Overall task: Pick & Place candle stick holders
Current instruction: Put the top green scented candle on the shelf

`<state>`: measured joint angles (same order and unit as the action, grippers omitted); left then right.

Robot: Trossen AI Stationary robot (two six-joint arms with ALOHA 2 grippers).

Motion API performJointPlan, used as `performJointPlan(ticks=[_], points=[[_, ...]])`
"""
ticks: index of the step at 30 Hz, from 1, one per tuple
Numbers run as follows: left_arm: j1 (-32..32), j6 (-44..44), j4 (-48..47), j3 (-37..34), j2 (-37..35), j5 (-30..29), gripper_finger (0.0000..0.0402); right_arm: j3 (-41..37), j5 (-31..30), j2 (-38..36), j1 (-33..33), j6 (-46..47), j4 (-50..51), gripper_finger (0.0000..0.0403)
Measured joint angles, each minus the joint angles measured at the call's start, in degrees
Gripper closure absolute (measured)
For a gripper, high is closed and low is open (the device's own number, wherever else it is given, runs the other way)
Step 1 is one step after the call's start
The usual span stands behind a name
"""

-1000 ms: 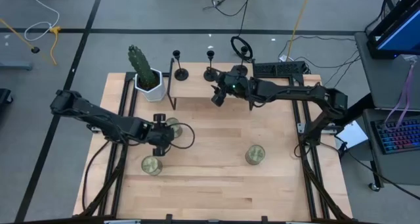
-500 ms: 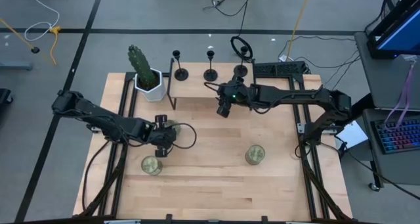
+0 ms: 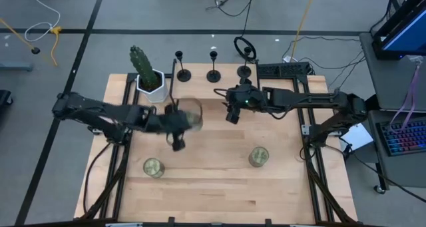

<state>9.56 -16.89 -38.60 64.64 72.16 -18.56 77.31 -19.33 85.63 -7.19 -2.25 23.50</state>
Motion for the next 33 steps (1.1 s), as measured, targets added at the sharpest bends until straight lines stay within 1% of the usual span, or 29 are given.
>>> performJointPlan(ticks=[3, 6, 8, 11, 15, 18, 21, 26, 33], points=[[-5.61, 0.15, -6.18, 6.44, 0.56, -0.06, 0.0398, 0.16, -0.04, -0.4, 0.29, 0.01, -0.79, 0.0204], [-11.56, 0.83, -12.45, 10.69, 1.32, -0.35, 0.0399, -0.01, 0.02, -0.72, 0.37, -0.13, 0.37, 0.0204], [-16.0, 2.15, -13.01, 12.3, 1.99, 0.03, 0.0399, 0.06, -0.03, -0.79, 0.36, -0.5, -0.15, 0.0204], [-22.42, 4.45, -13.21, 12.63, 2.84, 4.15, 0.0399, 0.08, -0.04, -0.7, 0.36, -0.61, 0.02, 0.0204], [-28.88, 5.75, -13.96, 12.61, 5.46, 9.88, 0.0399, 0.06, -0.04, -0.74, 0.36, -0.97, -0.05, 0.0204], [-31.91, 6.67, -14.3, 12.83, 7.15, 12.7, 0.0399, 0.06, -0.04, -0.7, 0.36, -2.74, 0.03, 0.0204], [-33.84, 8.32, -13.77, 12.85, 7.28, 15.41, 0.0397, 0.06, -0.05, -0.72, 0.36, -3.01, -0.02, 0.0204], [-35.2, 10.93, -13.08, 12.83, 7.64, 16.1, 0.0393, 0.07, -0.05, -0.72, 0.34, -3.1, 0.06, 0.0204], [-36.32, 17.32, -12.6, 12.73, 7.65, 15.98, 0.0389, 0.06, -0.02, -0.72, 0.34, -3.05, 0.05, 0.0204]])
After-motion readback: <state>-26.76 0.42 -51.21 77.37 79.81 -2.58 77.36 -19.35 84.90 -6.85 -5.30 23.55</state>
